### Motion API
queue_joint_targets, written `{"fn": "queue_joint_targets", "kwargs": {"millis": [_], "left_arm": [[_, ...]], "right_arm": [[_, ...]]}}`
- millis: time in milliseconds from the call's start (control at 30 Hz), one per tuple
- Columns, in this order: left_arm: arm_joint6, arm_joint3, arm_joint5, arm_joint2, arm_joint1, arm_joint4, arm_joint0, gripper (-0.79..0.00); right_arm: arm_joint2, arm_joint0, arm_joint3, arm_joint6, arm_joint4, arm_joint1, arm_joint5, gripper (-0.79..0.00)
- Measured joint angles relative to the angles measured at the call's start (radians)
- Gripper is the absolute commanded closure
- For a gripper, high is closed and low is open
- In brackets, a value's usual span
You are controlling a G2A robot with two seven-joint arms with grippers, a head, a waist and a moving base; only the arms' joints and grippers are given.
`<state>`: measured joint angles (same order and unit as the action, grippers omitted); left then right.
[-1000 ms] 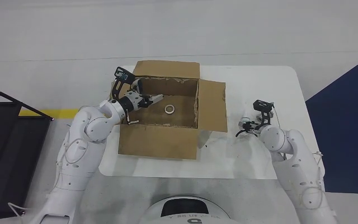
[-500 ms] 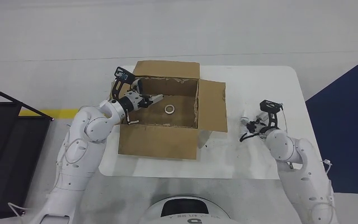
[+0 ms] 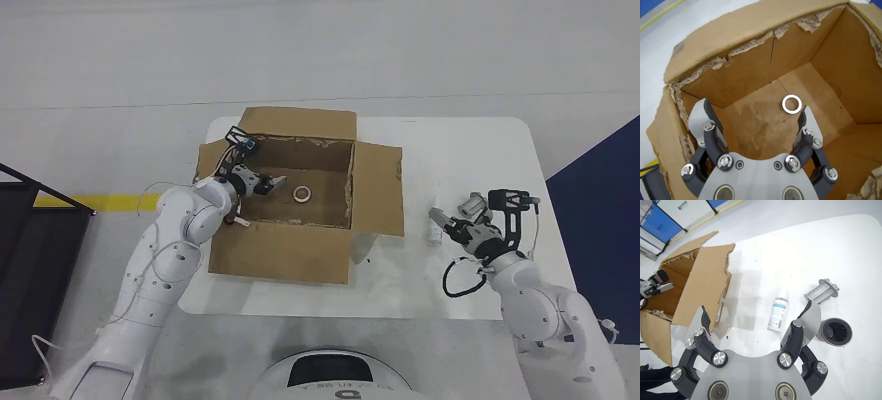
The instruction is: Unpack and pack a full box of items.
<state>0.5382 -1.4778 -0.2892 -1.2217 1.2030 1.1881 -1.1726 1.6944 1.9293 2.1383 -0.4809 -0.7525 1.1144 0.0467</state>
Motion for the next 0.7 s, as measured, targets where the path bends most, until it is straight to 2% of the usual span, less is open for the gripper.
{"fn": "queue_joint_targets", "kwargs": {"millis": [300, 433, 533, 567, 633, 700], "left_arm": [[0.001, -0.001, -0.002, -0.001, 0.0, -0.002, -0.001, -0.785], [0.052, -0.075, 0.046, 0.038, 0.004, 0.073, 0.012, -0.785], [0.165, -0.15, 0.054, 0.045, 0.008, 0.047, 0.055, -0.785], [0.236, -0.168, 0.063, 0.047, 0.01, 0.017, 0.081, -0.785], [0.366, -0.176, 0.078, 0.063, 0.016, -0.037, 0.126, -0.785], [0.515, -0.145, 0.113, 0.091, 0.026, -0.094, 0.186, -0.785]], "right_arm": [[-0.001, -0.002, -0.001, -0.004, -0.001, 0.0, 0.004, -0.785], [-0.001, -0.002, -0.001, -0.004, -0.001, 0.0, 0.004, -0.785], [-0.001, -0.002, -0.001, -0.004, -0.001, 0.0, 0.004, -0.785], [-0.001, -0.002, -0.001, -0.004, -0.001, 0.0, 0.004, -0.785], [-0.001, -0.002, -0.001, -0.004, -0.001, 0.0, 0.004, -0.785], [-0.001, -0.002, -0.001, -0.004, -0.001, 0.0, 0.004, -0.785]]}}
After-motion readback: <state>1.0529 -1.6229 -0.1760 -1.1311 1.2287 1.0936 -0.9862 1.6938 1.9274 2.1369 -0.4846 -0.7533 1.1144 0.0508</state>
